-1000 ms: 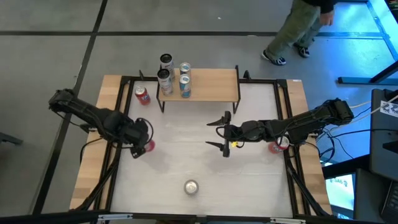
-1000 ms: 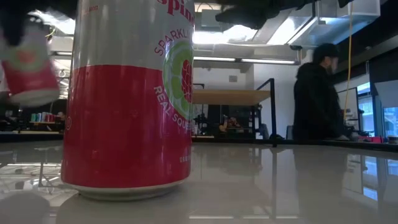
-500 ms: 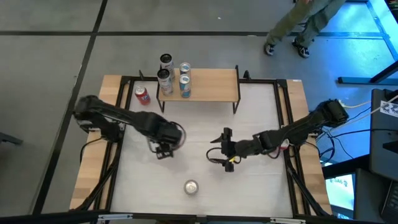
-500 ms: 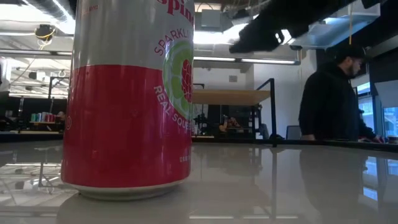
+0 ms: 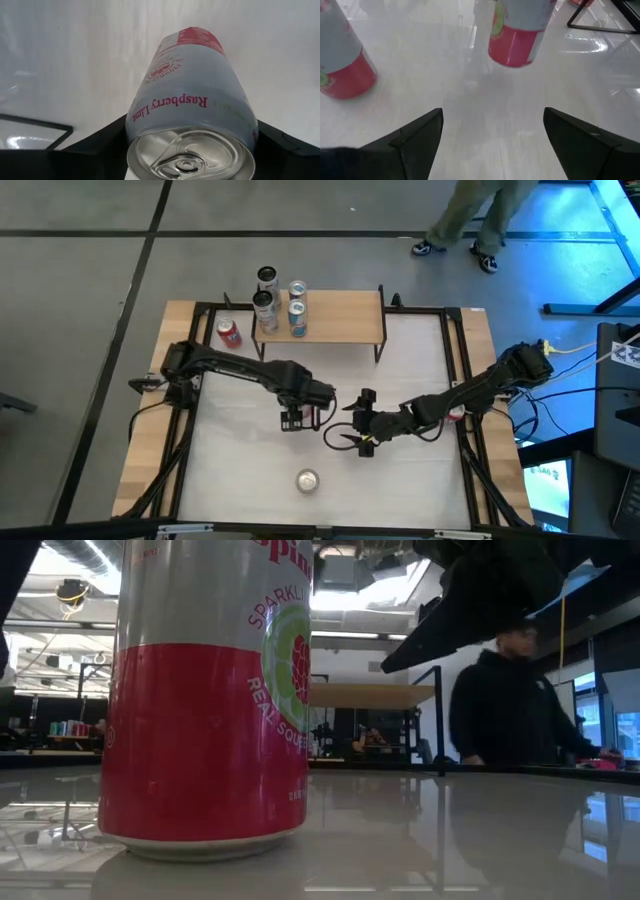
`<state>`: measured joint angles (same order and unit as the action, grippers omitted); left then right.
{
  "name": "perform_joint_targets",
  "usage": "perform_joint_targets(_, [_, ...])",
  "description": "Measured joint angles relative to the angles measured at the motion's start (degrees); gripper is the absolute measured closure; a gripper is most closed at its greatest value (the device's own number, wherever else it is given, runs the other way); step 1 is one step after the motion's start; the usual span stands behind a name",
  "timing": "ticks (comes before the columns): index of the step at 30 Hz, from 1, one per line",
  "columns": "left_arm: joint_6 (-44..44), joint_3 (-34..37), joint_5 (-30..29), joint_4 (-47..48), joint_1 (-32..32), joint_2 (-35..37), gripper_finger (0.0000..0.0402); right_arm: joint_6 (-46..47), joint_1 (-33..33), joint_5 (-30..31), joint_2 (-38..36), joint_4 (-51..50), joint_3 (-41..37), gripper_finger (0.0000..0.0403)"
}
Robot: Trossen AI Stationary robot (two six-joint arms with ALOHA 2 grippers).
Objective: Place canned beverage on shelf
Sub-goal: Put the top pink-white soda can on the shelf
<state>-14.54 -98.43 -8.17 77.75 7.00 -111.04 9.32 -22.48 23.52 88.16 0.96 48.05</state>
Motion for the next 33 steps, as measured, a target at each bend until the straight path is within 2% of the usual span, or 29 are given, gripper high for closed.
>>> perform_joint_targets(7, [2.8, 0.0, 0.1, -1.7, -0.4, -3.2, 0.0121, 1.2, 0.0, 0.0, 0.0, -0.7, 0.0, 0.0062])
perform_joint_targets(11, [3.2, 0.0, 0.2, -3.8, -0.4, -3.1, 0.0119, 2.4, 0.0, 0.0, 0.0, -1.5, 0.0, 0.0062])
perform_joint_targets(21, [4.7, 0.0, 0.2, -4.8, -0.5, -2.7, 0.0080, 2.4, 0.0, 0.0, 0.0, -1.5, 0.0, 0.0062])
perform_joint_targets(33, [4.7, 0.0, 0.6, -5.7, -1.4, -2.7, 0.0076, 2.4, 0.0, 0.0, 0.0, -1.5, 0.0, 0.0062])
